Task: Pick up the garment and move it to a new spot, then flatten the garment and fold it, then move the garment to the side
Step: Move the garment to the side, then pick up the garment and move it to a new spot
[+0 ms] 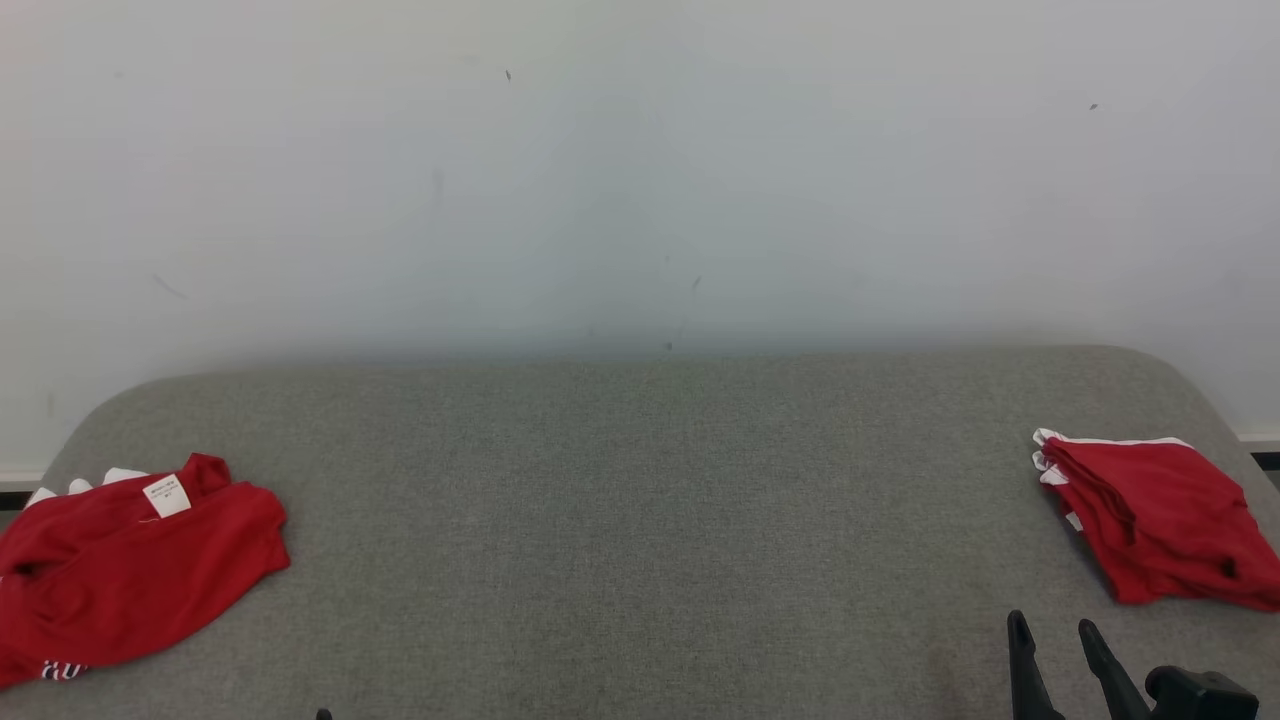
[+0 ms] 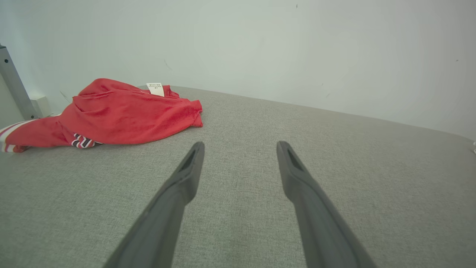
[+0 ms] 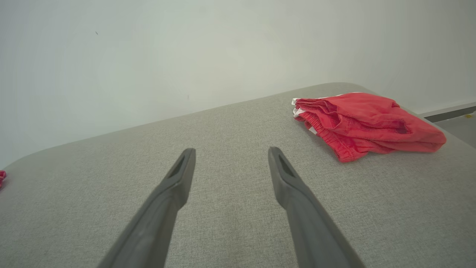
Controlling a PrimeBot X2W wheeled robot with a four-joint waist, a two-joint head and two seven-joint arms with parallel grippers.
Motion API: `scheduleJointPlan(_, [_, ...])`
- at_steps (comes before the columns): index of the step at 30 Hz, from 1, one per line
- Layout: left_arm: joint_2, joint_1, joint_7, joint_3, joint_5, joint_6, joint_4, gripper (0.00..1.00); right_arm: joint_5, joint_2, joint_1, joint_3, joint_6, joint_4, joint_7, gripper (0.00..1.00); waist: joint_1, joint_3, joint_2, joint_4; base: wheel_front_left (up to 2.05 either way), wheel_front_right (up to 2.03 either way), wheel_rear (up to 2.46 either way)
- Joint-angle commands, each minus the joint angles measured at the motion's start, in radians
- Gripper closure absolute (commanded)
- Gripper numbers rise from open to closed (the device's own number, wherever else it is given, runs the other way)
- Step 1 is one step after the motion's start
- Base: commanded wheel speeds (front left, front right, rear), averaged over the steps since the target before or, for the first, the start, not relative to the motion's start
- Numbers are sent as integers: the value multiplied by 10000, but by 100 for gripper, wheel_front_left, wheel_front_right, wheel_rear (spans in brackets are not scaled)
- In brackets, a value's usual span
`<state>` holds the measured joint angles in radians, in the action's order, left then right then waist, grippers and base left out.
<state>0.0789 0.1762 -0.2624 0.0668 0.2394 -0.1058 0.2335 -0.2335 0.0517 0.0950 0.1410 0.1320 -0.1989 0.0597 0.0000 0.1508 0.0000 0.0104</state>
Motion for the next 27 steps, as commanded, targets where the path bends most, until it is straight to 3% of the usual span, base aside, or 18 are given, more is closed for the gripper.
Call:
scheduleJointPlan(1, [-33, 18, -27, 49, -73, -38, 33, 0, -20, -20, 43, -33, -21, -10, 54, 0, 0, 4, 0, -17, 0, 0, 0])
scheduleJointPlan(17, [-179, -129, -28, 235, -436, -194, 141, 0, -72, -20, -51, -154, -21, -247, 285, 0, 0, 19, 0, 6, 0, 0, 0])
scheduleJointPlan(22, [-183, -195, -28, 185, -524, -228, 189, 0, -222, -22, -5, -250, -21, -359, 309, 0, 0, 77, 0, 450, 0, 0, 0])
scheduleJointPlan(27, [-41, -198, -28, 155, -658, -249, 248, 0, -471, -23, 92, -436, -21, -590, 465, 0, 0, 151, 0, 1441, 0, 0, 0])
